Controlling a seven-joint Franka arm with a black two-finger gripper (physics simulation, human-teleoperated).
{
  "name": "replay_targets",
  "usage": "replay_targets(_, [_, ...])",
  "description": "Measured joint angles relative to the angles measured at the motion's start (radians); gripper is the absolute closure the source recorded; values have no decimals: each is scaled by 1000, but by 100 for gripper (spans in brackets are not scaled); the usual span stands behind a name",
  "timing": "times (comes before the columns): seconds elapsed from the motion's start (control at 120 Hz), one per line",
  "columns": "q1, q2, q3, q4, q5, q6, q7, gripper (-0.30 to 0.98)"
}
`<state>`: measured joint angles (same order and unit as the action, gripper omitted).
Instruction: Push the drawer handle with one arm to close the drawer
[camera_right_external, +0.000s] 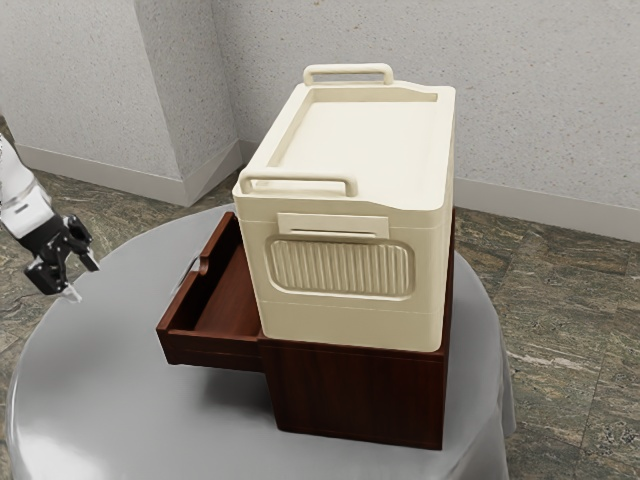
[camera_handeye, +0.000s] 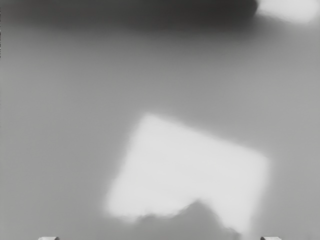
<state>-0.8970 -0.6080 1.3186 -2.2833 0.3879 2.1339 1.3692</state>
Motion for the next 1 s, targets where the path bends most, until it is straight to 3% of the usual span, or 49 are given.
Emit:
replay_targets(0.167, [-38, 4, 5, 5, 0, 44, 26, 48])
replay_targets(0.325, [-163, 9, 76, 40, 1, 74, 42, 66])
replay_targets(0.667, [-245, 63, 90, 42, -7, 97, 56, 77])
replay_targets(1.0, [-284, 121, 85, 21, -68, 109, 54, 78])
